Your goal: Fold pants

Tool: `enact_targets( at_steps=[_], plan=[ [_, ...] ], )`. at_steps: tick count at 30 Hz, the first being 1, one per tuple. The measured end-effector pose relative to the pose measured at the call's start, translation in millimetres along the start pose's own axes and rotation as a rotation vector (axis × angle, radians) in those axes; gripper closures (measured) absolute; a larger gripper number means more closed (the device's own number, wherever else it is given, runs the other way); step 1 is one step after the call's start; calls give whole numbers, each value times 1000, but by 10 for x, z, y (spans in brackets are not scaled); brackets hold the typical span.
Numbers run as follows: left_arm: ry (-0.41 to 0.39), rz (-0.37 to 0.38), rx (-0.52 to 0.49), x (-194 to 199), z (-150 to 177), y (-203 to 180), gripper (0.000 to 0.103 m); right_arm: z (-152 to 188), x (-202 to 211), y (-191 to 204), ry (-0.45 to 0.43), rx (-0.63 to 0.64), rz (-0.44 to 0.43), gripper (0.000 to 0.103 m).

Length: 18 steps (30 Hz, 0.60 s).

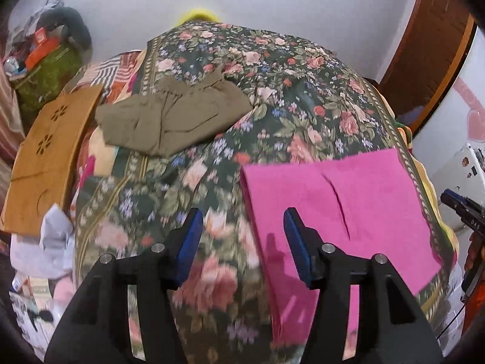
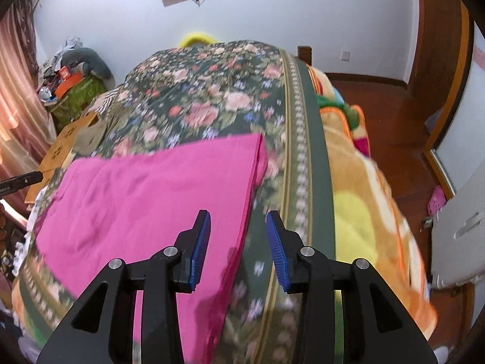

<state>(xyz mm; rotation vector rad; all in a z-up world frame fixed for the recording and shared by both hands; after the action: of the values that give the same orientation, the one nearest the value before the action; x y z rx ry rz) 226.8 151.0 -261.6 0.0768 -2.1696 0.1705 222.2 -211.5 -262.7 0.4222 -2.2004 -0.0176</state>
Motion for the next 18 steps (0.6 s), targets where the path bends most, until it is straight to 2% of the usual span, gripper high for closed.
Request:
enact_targets(
  at_steps=[7, 10, 13, 18],
  plan=[
    [24, 27, -12, -381, -262, -116, 48, -375, -456, -92, 10, 5, 3, 68],
    [38, 18, -14, -562, -302, -106, 48, -479, -710, -122, 27, -1, -10, 62],
    [67, 8, 4, -758, -270, -53, 48, -544, -939, -173, 40, -17, -17, 59],
    [110, 54, 54, -961, -127, -12, 53, -560, -1270, -205, 92, -45, -61, 59]
  ],
)
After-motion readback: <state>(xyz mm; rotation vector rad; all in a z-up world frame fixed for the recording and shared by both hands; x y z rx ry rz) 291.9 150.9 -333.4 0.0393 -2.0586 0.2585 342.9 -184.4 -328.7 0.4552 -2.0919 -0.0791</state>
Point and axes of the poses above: each gripper's, at about its wrist camera, not at the fingertips, and x roughly against the way its jaws point, y to its left, z to its underside, the point moved 6 cm from there along -x, roughly the way its jaws point, and after that the axes turned 1 degree about -y, right-handed, at the moved point
